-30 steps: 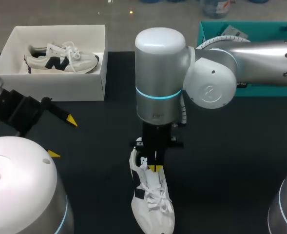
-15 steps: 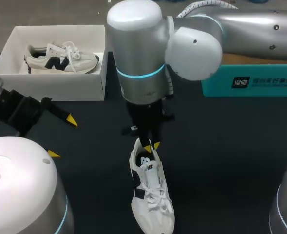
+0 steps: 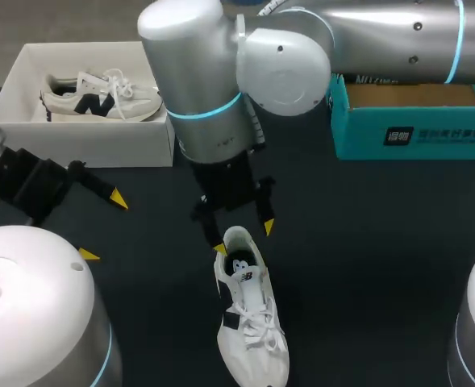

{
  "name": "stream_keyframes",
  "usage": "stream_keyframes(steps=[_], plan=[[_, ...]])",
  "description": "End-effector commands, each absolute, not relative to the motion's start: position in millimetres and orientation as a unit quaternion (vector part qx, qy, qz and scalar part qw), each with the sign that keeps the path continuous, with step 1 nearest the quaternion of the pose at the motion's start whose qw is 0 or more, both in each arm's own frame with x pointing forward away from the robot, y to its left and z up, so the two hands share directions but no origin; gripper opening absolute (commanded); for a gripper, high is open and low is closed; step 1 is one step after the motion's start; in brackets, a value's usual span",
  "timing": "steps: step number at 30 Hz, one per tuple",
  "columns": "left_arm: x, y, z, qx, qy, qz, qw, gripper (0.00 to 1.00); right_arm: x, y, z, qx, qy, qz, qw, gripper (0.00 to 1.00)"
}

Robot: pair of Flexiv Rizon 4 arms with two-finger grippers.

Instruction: Take the shoe out of the shoebox, open the shoe tongue, remove and reinsert the insole, then place the shoe into the shoebox

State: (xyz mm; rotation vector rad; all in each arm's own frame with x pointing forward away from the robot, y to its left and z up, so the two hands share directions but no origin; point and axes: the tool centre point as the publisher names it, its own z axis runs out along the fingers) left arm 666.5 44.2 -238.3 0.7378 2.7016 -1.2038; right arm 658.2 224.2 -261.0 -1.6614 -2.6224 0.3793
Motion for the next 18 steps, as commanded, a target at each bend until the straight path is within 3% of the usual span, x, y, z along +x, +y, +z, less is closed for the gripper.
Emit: stream_keyframes(steps=[1,6,11,14,18], plan=[[667.3,44.4,-238.5,0.242,0.886,-0.393,0.045,1.00,658.1,225.6,-261.3,-0.531,-0.838,0.122,0.006,1.00],[667.3,44.4,-238.5,0.242,0.886,-0.393,0.045,1.00,670.1,213.9,-254.7,-0.361,-0.929,0.049,-0.062,1.00],[667.3,44.4,-238.5,0.242,0.886,-0.393,0.045,1.00,676.2,214.0,-250.1,-0.158,-0.984,-0.044,-0.075,1.00],[667.3,44.4,-238.5,0.242,0.886,-0.393,0.045,1.00,682.4,215.9,-255.2,-0.103,-0.992,-0.058,-0.042,1.00],[667.3,44.4,-238.5,0.242,0.886,-0.393,0.045,1.00,694.4,211.3,-265.4,-0.124,-0.992,0.014,0.014,1.00]])
